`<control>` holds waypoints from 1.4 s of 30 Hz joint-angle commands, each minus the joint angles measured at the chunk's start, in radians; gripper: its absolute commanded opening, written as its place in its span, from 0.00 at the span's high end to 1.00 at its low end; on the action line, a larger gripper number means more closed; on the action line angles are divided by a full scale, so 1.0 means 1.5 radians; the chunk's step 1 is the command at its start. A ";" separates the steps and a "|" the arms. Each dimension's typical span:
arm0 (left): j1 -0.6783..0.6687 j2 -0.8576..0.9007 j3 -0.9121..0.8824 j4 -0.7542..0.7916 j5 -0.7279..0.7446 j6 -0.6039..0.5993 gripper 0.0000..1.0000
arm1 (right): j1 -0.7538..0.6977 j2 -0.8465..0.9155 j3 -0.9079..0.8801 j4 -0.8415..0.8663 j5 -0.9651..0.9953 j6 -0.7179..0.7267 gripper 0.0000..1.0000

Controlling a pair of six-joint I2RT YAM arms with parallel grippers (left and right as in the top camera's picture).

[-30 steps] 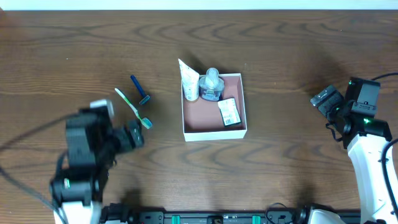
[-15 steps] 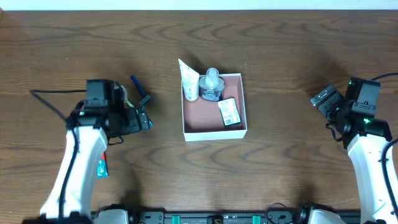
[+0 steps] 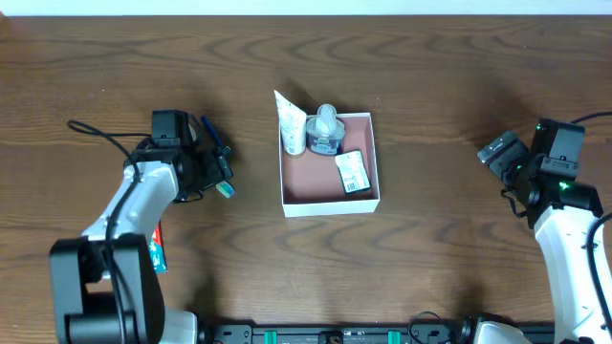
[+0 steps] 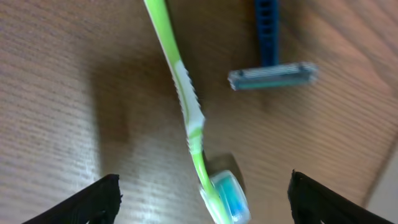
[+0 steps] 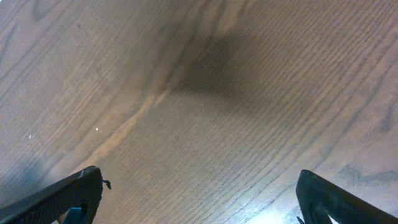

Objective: Pack container
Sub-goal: 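Reach the left gripper to the green toothbrush and grasp it, then carry the toothbrush with the left gripper into the box and release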

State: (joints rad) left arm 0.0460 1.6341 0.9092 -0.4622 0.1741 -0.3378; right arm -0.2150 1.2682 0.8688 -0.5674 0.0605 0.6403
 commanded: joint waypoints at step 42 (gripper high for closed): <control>-0.025 -0.122 0.126 -0.104 0.044 0.170 0.94 | -0.005 -0.002 0.008 -0.001 0.007 0.006 0.01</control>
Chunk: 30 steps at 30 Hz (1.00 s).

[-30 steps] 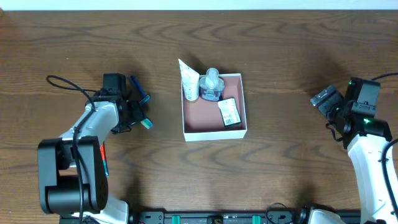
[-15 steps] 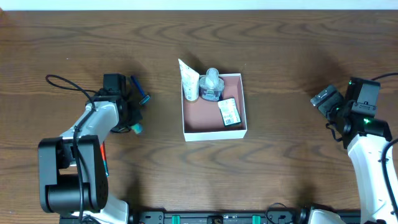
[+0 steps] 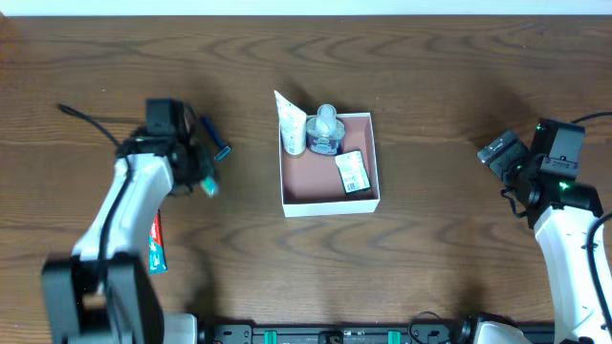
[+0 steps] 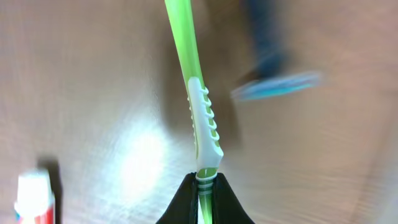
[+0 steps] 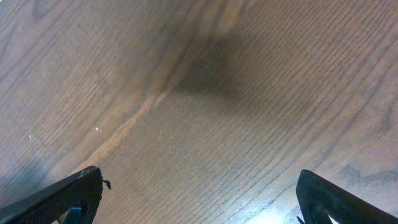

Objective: Pack container
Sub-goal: 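Carry the toothbrush with the left gripper into the box and release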

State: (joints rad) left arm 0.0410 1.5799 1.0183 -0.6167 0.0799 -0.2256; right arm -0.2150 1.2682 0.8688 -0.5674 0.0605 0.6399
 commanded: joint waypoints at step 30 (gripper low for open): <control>-0.400 -0.138 0.058 0.024 0.215 0.853 0.94 | -0.005 -0.002 0.008 -0.001 0.007 0.007 0.01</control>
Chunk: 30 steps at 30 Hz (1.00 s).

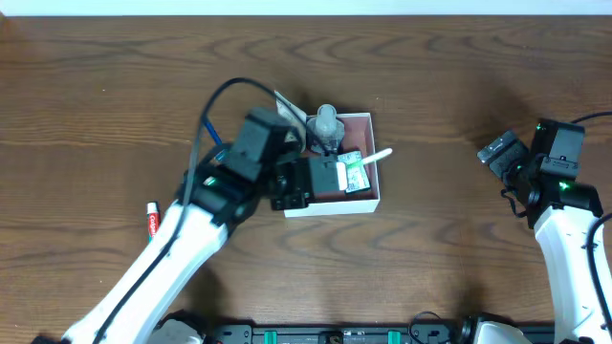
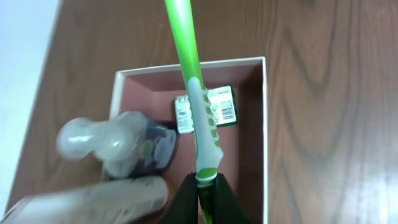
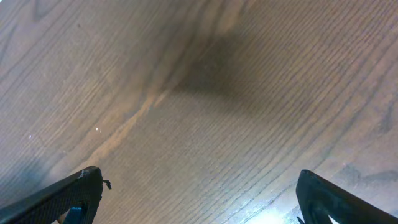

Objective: Pack container
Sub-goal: 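Carry the toothbrush with the left gripper into the box and release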

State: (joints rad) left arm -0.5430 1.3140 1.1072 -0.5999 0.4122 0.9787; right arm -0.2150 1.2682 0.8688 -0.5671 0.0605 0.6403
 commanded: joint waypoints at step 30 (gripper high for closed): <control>-0.059 0.018 -0.001 0.047 -0.146 -0.038 0.41 | -0.005 -0.002 0.008 -0.001 0.007 0.006 0.01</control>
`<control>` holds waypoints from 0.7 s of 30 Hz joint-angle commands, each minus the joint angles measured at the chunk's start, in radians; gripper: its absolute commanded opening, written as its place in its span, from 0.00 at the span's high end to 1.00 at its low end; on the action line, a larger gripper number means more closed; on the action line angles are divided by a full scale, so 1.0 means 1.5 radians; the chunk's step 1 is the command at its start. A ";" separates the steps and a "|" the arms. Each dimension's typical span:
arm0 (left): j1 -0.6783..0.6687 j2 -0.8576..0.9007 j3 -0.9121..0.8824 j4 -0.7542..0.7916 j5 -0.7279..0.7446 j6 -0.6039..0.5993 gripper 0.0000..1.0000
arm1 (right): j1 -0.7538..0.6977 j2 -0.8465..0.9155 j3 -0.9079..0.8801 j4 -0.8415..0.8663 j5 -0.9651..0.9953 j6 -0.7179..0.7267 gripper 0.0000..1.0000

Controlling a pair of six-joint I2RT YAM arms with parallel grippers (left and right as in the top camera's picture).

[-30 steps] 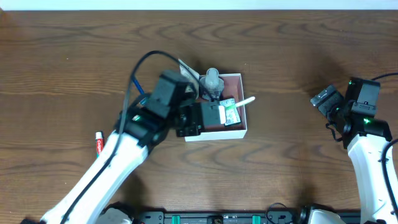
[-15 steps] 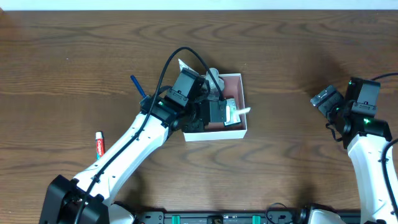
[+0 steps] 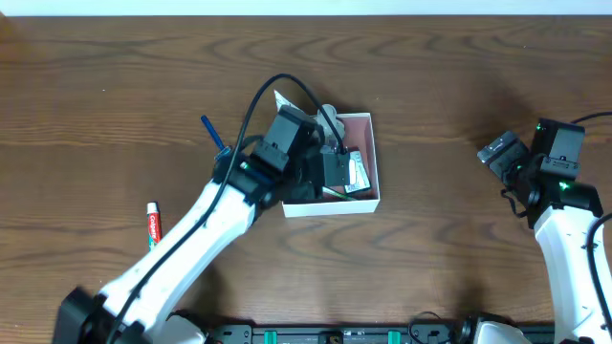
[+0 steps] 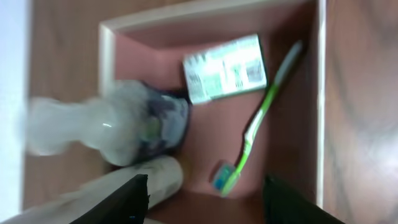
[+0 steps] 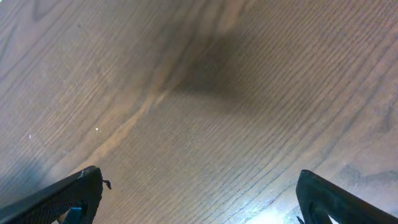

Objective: Pack container
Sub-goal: 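Carry the toothbrush with the left gripper into the box and release, then move the left gripper to the blue razor and grasp it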

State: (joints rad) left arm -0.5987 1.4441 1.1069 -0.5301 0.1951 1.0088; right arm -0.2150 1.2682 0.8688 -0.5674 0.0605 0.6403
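The white box with a pink floor (image 4: 321, 93) holds a green toothbrush (image 4: 258, 134) lying loose along its right side, capped head toward my fingers. A green-white packet (image 4: 225, 68), a clear pump bottle (image 4: 124, 127) and a white tube (image 4: 130, 186) also lie in the box. My left gripper (image 4: 208, 208) hangs open just above the box (image 3: 375, 162), with nothing between its fingers. The right gripper (image 5: 199, 199) is open over bare wood at the far right (image 3: 499, 151).
A blue razor (image 3: 212, 134) lies on the table left of the box. A red-and-white toothpaste tube (image 3: 151, 225) lies further left, nearer the front. The left arm's cable arcs over the box's back left corner.
My left gripper has opened and let go of the green toothbrush, which now lies inside the box. The right arm has not moved.
My left gripper stood open over the toothbrush beside the razor at the left of the table. Then it was shut on the toothbrush's handle. Then it held the brush over the box, and now the brush lies in the box, released.
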 commanded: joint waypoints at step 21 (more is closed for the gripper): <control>0.228 -0.223 0.000 0.128 -0.305 -0.649 0.39 | -0.005 -0.002 0.008 -0.001 0.007 0.006 0.01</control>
State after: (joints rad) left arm -0.3462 1.0489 1.1069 -0.3386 -0.1913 0.3382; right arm -0.2150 1.2682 0.8688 -0.5674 0.0605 0.6403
